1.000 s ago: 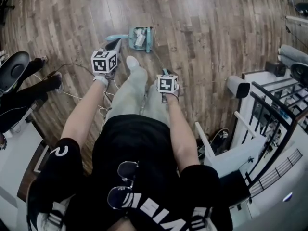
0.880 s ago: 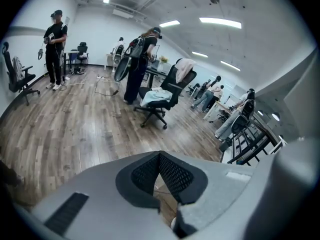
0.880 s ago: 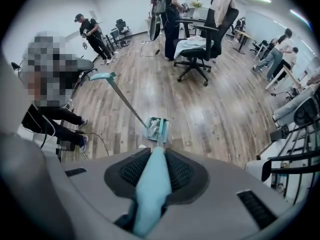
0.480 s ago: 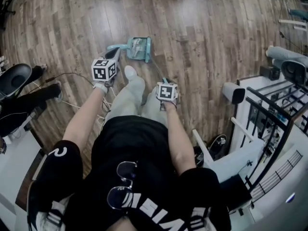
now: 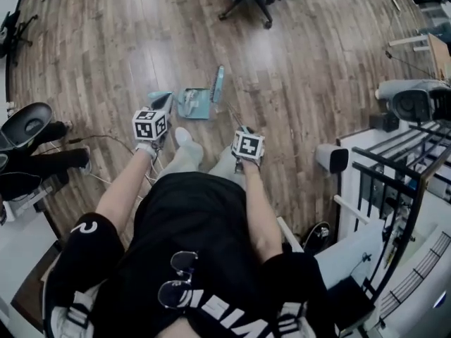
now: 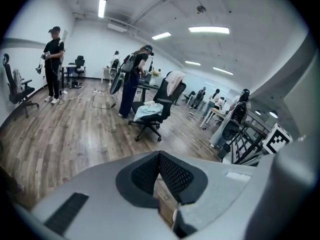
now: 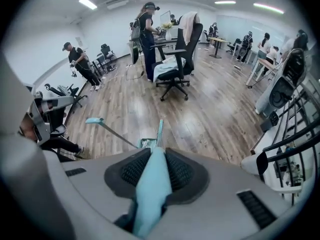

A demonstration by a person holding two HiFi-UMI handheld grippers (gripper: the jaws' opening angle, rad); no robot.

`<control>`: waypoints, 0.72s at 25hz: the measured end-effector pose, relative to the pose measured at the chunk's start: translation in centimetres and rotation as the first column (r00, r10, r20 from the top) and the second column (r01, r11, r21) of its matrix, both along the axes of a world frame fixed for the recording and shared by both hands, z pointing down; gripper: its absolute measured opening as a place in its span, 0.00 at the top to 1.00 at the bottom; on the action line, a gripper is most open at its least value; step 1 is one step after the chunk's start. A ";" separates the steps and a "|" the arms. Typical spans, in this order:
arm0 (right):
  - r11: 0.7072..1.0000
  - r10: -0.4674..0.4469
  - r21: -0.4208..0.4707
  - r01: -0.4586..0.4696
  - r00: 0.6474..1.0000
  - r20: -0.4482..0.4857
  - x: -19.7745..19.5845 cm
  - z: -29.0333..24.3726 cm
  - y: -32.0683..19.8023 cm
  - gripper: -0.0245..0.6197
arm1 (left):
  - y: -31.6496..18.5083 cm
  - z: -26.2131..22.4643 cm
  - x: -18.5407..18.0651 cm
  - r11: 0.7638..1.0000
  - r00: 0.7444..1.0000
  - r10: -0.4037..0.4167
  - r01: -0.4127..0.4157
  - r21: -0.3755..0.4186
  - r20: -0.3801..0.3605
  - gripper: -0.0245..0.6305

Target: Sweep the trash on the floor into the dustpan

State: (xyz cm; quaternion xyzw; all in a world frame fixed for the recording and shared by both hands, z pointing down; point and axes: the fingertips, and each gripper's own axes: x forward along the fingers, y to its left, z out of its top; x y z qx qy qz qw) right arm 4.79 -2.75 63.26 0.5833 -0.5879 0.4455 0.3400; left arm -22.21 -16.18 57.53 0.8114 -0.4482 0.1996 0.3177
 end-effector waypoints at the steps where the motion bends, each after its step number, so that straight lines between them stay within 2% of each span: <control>1: 1.000 -0.005 0.018 0.005 1.000 0.004 1.1 -0.8 -0.8 0.83 | 0.0 -0.7 0.8 1.000 1.000 -0.006 0.006 0.010 0.004 0.96; 9: 0.990 -0.029 0.136 0.018 0.997 0.075 8.0 -7.1 -4.0 0.83 | 0.0 -6.9 7.8 0.993 0.999 0.017 -0.020 0.119 0.027 0.96; 13: 0.986 -0.050 0.163 0.042 0.998 0.047 11.6 -8.8 -4.1 0.83 | 0.0 -8.7 10.6 0.990 1.000 -0.004 0.002 0.144 0.014 0.96; 18: 0.984 -0.053 0.173 0.050 0.999 0.010 14.4 -9.2 -3.8 0.83 | 0.0 -9.6 12.4 0.986 0.999 -0.006 -0.001 0.168 0.037 0.96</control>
